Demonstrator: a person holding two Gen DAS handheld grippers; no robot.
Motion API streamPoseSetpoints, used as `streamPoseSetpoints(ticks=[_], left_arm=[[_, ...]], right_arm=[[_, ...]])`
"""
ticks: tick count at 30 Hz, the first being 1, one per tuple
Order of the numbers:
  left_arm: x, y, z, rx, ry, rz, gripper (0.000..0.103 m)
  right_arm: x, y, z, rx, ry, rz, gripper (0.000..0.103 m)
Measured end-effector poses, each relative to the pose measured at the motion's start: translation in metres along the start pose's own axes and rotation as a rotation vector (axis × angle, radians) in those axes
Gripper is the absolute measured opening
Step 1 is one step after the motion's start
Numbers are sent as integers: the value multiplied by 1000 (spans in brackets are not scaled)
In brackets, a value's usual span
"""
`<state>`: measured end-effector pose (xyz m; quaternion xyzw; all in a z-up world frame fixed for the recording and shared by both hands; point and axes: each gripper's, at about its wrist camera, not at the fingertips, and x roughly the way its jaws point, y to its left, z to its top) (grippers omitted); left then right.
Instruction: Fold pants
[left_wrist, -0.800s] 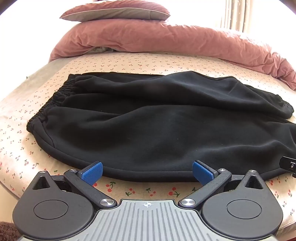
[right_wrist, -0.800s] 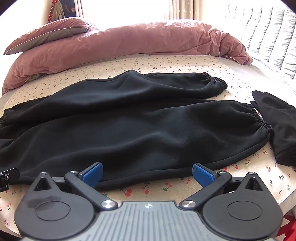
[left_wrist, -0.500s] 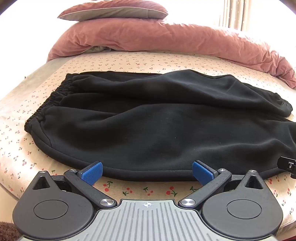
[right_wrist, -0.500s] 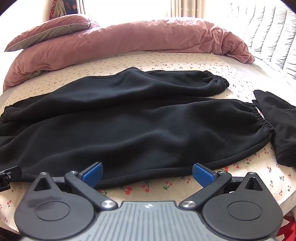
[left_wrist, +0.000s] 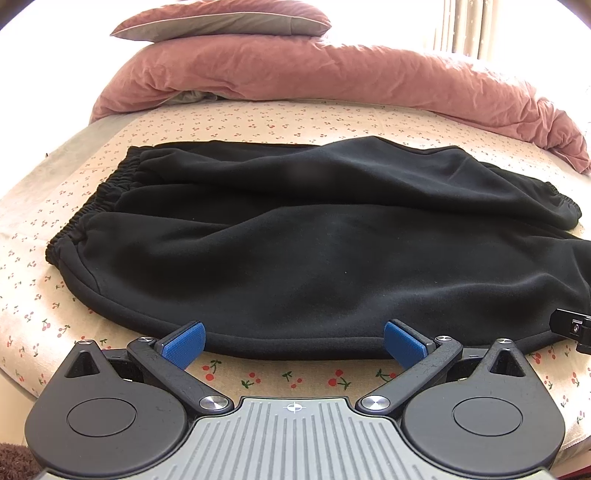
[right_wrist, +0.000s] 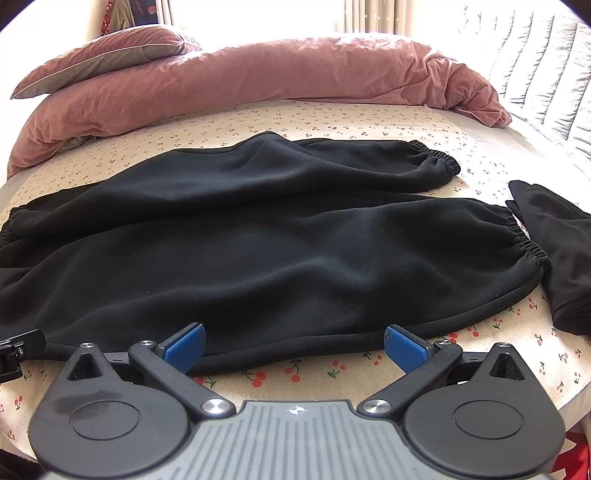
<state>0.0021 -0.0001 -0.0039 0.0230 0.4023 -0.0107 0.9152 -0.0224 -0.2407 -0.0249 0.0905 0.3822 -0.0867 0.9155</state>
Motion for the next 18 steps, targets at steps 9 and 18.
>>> streamPoseSetpoints(ticks=[9,18], left_arm=[[1,0,1,-12,-8,-22,103],[2,-2,1,18,-19,1,103]], right_arm=[[-1,-1,-1,8,-1,0,103],[-1,-1,0,14,0,-3,103]])
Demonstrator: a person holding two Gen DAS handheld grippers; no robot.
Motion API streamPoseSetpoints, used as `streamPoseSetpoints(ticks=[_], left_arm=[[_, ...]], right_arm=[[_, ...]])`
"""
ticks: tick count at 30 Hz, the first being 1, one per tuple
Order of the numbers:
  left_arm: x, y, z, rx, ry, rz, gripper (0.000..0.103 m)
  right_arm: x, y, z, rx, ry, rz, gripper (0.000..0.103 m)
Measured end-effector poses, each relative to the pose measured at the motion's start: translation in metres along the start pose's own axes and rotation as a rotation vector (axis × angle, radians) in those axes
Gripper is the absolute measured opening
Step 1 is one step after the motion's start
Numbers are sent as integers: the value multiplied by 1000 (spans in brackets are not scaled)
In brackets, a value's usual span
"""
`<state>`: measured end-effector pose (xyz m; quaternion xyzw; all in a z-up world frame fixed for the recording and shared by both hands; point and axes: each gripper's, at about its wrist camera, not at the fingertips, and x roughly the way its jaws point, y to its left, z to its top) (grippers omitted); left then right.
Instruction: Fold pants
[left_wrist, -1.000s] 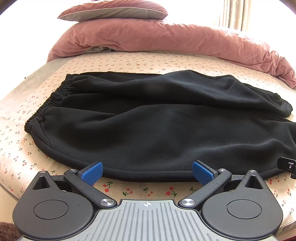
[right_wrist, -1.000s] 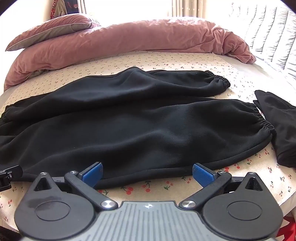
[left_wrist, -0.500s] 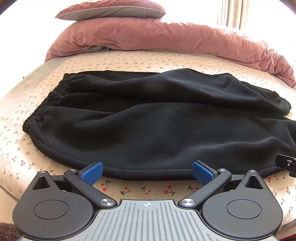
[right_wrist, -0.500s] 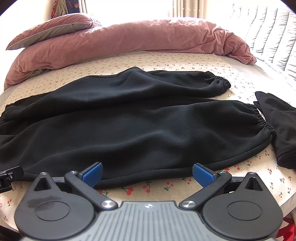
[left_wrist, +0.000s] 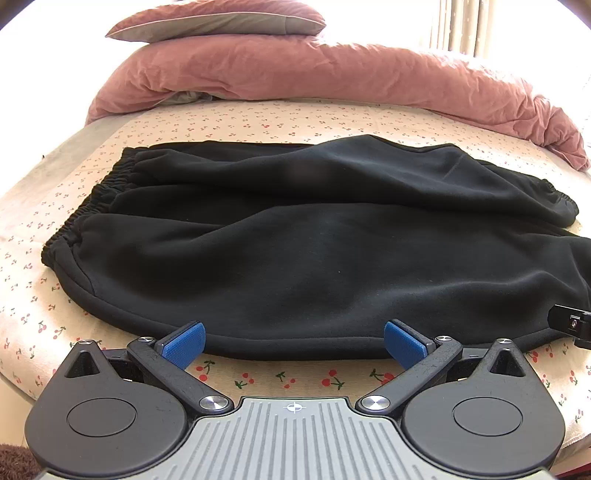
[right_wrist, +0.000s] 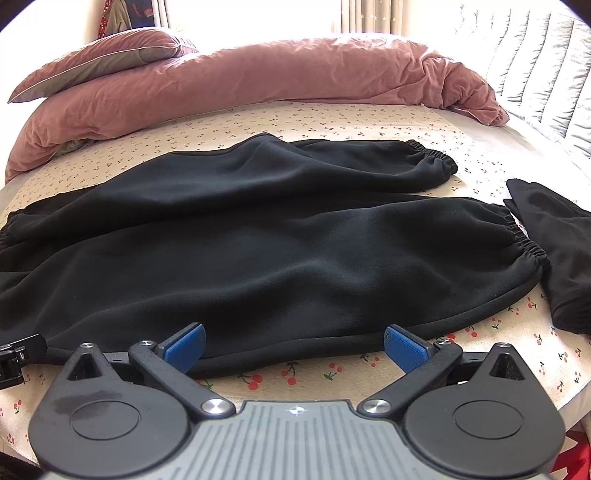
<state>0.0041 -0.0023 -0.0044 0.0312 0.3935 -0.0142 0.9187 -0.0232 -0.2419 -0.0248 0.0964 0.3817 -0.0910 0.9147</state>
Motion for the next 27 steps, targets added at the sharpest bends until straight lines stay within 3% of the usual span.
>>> streamPoseSetpoints(ticks=[27], left_arm=[[2,0,0,12,43,-28,103]], right_arm=[[1,-6,-1,13,-1,-10,103]])
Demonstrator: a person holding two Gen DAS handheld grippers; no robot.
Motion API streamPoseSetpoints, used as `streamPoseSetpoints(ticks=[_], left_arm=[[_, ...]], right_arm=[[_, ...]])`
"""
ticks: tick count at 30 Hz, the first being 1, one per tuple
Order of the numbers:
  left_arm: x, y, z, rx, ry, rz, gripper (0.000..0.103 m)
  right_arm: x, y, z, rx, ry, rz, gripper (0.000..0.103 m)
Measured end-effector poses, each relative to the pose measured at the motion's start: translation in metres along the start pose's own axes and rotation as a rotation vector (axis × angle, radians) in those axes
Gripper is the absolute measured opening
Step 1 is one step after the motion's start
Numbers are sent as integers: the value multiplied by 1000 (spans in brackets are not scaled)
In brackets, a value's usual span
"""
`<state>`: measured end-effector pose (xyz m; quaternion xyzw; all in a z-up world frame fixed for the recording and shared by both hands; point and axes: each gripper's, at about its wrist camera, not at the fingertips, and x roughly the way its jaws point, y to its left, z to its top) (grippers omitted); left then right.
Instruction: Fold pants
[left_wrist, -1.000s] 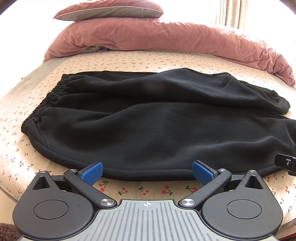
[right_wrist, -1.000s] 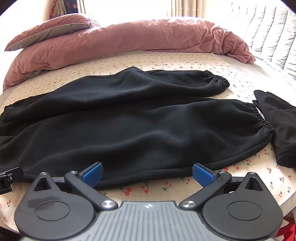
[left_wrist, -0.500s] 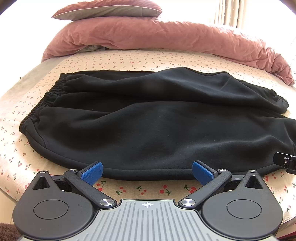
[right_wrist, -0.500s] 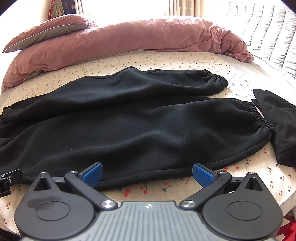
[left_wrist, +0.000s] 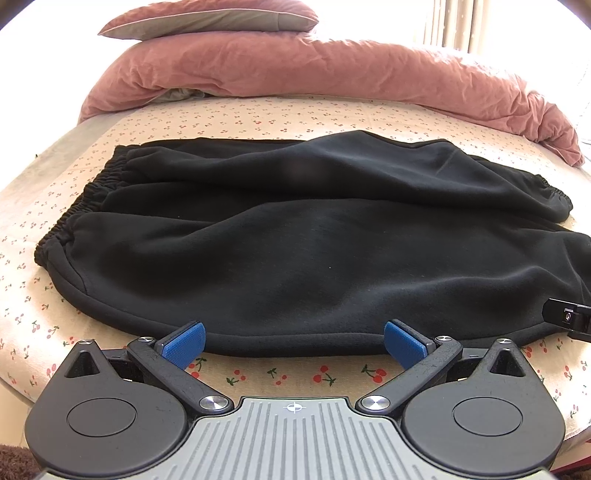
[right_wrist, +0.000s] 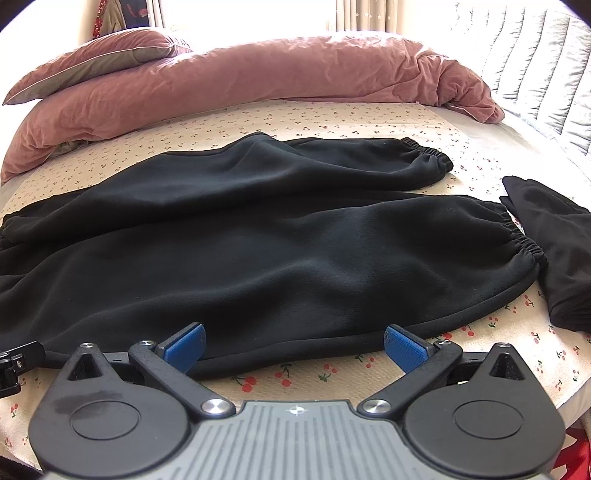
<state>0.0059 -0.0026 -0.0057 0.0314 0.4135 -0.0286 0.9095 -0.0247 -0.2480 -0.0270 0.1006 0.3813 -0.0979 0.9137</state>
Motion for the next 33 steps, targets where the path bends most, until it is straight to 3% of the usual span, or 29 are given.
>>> streamPoseSetpoints(ticks=[7,11,13,19,26,33], left_arm=[[1,-8,0,63,-35,4,103],[-2,-13,-4,120,-148,-71,103],[0,-14,-1,145,-156,-101,103],[2,11,12,95,-163,-142,103],[18,104,32,-105,-102,-46,103],[38,221,22,-419,-73,57,99]], right_arm=[[-3,-8,3,2,-41,-21,103],[-1,-20,6,8,-60,-35,103],[2,-28,6,25,-48,-32,103],[9,-57,8,88,-24,9,103],[10,-108,22,112,-40,-12,103],[21,-169,17,304,-11,2,103]])
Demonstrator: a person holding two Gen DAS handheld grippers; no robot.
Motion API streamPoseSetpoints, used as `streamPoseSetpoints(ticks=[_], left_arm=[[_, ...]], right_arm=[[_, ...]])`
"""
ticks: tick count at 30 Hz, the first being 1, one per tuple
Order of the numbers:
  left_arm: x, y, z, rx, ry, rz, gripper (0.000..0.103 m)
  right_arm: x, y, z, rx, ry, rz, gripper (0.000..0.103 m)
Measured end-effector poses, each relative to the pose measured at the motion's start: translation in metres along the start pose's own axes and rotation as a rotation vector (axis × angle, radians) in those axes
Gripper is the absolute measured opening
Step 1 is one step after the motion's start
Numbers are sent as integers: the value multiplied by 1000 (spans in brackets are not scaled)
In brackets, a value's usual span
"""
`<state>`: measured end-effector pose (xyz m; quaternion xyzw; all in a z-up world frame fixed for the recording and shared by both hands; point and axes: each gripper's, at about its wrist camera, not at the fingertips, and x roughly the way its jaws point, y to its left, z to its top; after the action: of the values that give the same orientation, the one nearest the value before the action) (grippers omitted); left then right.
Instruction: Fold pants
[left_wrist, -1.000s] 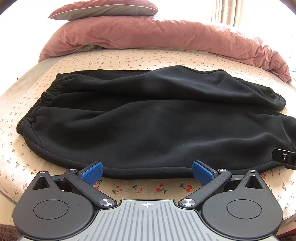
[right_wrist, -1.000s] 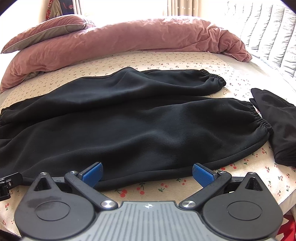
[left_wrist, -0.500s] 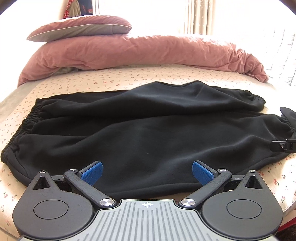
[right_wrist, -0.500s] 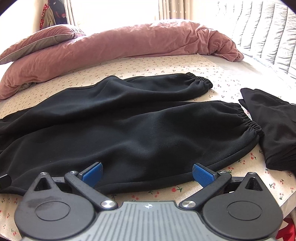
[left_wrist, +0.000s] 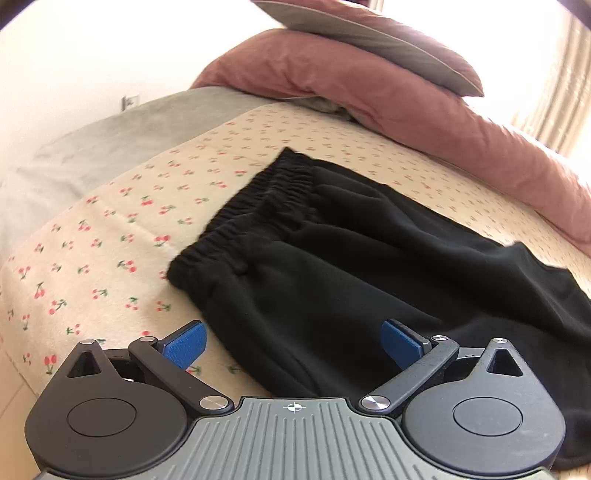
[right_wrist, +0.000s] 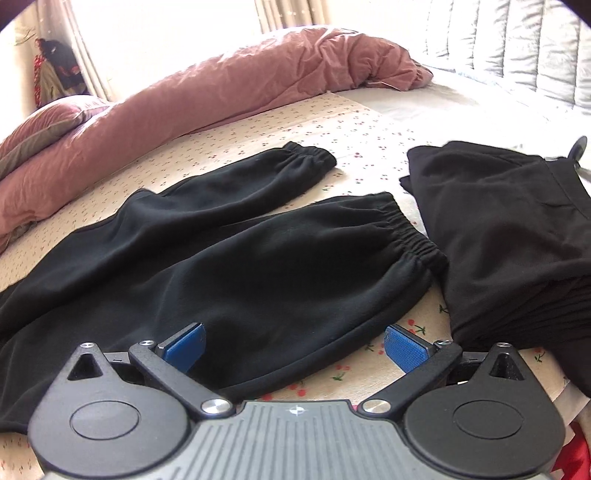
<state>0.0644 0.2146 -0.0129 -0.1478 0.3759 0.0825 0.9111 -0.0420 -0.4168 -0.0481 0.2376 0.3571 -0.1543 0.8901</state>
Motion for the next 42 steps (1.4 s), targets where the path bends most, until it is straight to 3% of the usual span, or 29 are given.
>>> streamPoseSetpoints(ticks=[2,5,7,10,11,13,14,15,20,27,29,32,35,37,39,42], left_arm=[[9,26,1,-107,21,-29,92],[19,53,-2,-245,43,-111,75],[20,59,-4,-269,24,-145,50],[27,65,-6,-327,32,-181,30],[29,67,-7,-344,34,-190,28],[35,70,-6,-368,31,-196,7],[38,70,-5,-377,34,-194,6],[37,71,-5,-391,30,-193,5],[9,83,5,-391,-40,-186,5],[-28,104,10,-327,-65,-153,6],[-30,109,5,-311,-37,-134,6],[-9,111,-6,-263,71,-84,6],[-1,109,-9,-221,96,-71,8],[-6,104,-7,-171,99,-70,17],[-13,98,-6,-130,95,-38,28],[-32,87,1,-44,37,44,76]], right_arm=[[5,-13,-1,73,15,24,100],[16,-25,-6,134,33,31,89],[20,-31,-6,168,-1,25,86],[26,-37,0,203,-57,16,77],[28,-38,2,210,-74,4,70],[31,-41,5,221,-115,-28,52],[32,-41,6,224,-123,-45,26],[31,-44,8,231,-127,-60,8],[-6,-52,13,213,-164,-70,3],[-34,-53,-6,108,-99,-85,1],[-30,-55,-11,95,-67,-97,1],[-15,-57,-19,66,-14,-143,1],[-7,-57,-19,54,7,-160,1],[-9,-53,-16,26,11,-180,10],[-16,-50,-13,5,1,-210,46],[-33,-52,-6,10,-10,-165,57]])
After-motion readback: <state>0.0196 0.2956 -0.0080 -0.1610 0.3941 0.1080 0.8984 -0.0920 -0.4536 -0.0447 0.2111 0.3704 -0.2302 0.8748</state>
